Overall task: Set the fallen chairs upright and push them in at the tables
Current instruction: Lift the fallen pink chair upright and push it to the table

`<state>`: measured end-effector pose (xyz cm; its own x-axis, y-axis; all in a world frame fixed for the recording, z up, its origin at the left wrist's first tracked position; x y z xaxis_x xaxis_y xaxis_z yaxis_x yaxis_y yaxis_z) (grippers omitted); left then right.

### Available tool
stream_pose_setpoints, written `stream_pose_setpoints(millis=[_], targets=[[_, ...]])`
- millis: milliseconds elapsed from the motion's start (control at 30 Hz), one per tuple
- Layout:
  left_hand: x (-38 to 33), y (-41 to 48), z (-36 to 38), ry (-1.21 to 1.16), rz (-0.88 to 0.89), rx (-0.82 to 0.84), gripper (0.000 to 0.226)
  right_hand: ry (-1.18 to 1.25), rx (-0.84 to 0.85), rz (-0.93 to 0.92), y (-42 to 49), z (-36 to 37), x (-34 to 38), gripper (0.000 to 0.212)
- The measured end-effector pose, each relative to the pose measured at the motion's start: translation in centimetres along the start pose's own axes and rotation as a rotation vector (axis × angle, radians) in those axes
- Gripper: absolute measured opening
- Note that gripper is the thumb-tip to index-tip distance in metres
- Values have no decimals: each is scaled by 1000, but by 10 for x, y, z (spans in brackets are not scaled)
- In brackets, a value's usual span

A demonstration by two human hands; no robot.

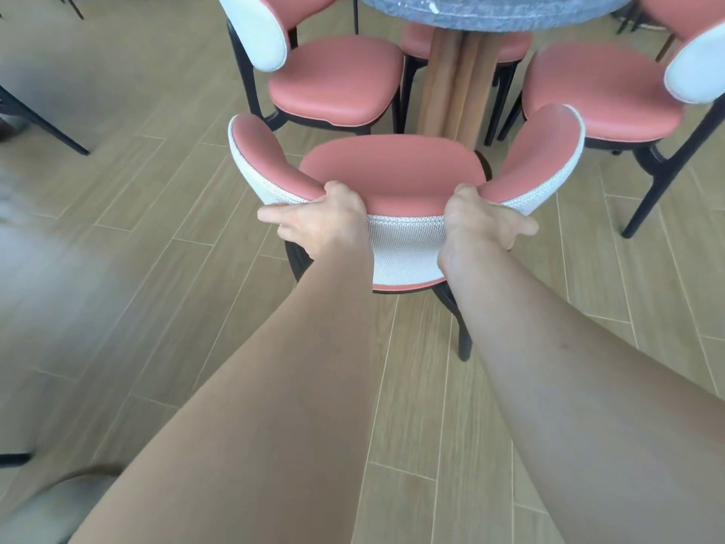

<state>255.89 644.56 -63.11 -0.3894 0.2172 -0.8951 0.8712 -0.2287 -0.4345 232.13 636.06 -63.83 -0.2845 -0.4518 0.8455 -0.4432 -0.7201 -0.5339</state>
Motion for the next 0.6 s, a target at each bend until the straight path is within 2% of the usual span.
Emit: stream_pose_setpoints(millis=[167,267,333,367,433,500,533,600], targets=[[-8,9,15,7,33,-46,51,15,-73,0,15,13,3,55],[-7,10,13,-15,40,-74,47,-5,-130,-112,11,11,13,62],[-14,8,11,-7,79,-94,52,-168,-195,-310,1,8,34,71],[-21,7,9,33,132,-114,56,-292,-238,-468,-8,8,48,73],[-45,1,4,216,354,-179,59,-544,-287,-845,-32,17,76,63],[-71,-11,6,393,642,-233,51,-796,-143,-1122,-50,42,85,35],[-79,-16,13,482,763,-200,44,-943,-5,-1184,-53,57,78,37],[-86,-23,36,674,951,-47,25,-1249,251,-1161,-48,77,62,74]])
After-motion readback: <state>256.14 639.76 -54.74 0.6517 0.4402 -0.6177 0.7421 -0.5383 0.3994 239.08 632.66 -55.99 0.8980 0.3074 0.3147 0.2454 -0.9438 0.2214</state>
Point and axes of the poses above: each hand's wrist, its own y-axis towards the middle knuckle, its own z-axis out of the palm, x = y × z, the point moved 10 cm from there along y, towards the middle knuckle, and after that the axes turned 4 degrees about y, right-handed, at the moved point
